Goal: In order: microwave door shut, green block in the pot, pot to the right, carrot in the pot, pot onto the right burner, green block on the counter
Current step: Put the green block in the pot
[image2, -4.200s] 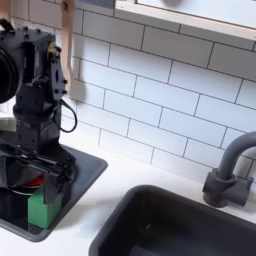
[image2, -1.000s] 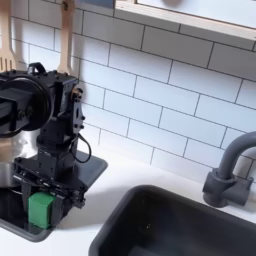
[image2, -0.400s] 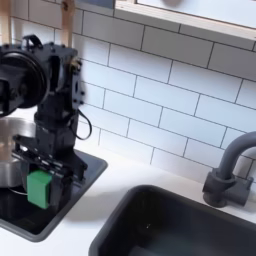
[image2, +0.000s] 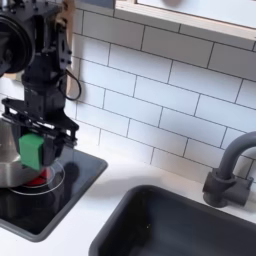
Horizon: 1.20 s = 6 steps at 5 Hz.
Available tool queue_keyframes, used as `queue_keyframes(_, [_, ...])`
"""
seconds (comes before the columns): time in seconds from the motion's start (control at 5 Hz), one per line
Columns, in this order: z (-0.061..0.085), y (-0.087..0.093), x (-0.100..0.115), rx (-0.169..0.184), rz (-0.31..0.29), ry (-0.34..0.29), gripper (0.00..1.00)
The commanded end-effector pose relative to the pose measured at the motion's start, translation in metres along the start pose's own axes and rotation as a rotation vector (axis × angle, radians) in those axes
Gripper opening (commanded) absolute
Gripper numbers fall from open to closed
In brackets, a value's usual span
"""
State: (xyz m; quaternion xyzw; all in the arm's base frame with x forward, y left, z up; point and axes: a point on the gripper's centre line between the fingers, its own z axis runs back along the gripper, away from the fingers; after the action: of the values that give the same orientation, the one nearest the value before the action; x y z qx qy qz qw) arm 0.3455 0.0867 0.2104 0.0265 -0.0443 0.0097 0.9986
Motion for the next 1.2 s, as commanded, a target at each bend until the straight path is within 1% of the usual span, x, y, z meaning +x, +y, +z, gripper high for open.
queue_keyframes(0.0, [-0.005,0.041,0.011,0.043,0.058,0.008,0.00])
queue_keyframes(0.2, [-0.009,0.056,0.013,0.072,0.064,0.016,0.00])
queue_keyframes(0.4, [-0.018,0.066,0.019,0.076,0.068,0.026,0.00])
queue_keyframes(0.6, [-0.026,0.072,0.026,0.068,0.071,0.050,0.52])
queue_keyframes(0.8, [-0.034,0.073,0.028,0.052,0.075,0.067,1.00])
queue_keyframes(1.0, [-0.038,0.069,0.029,0.033,0.061,0.085,1.00])
